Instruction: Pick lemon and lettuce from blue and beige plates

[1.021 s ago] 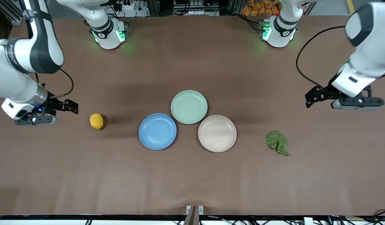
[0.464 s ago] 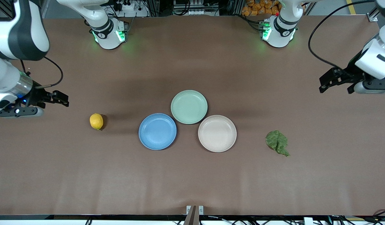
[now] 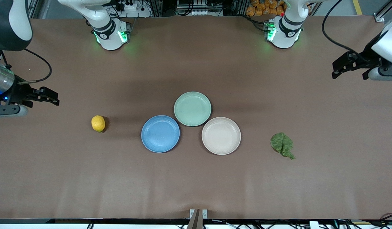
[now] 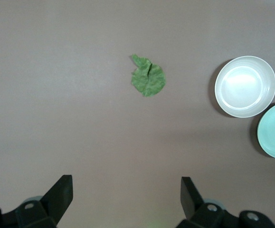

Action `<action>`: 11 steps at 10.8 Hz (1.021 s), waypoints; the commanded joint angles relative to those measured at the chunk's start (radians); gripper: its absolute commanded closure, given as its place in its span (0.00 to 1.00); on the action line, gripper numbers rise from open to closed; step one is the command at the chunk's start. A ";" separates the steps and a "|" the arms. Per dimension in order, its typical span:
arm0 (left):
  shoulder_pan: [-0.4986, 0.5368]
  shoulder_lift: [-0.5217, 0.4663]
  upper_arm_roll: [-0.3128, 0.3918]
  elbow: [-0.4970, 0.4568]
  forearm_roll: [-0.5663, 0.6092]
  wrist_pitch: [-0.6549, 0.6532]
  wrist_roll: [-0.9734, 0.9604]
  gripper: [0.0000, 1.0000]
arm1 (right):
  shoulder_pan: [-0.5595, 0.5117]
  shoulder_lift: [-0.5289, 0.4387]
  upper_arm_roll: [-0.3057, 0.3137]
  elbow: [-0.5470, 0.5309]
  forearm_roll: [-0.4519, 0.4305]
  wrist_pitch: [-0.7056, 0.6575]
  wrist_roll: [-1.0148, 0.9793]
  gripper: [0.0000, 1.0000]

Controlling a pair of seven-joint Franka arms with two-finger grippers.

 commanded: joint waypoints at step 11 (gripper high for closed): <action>0.003 -0.022 -0.012 0.037 0.013 -0.049 -0.008 0.00 | 0.009 -0.088 -0.040 0.120 0.057 -0.207 0.076 0.00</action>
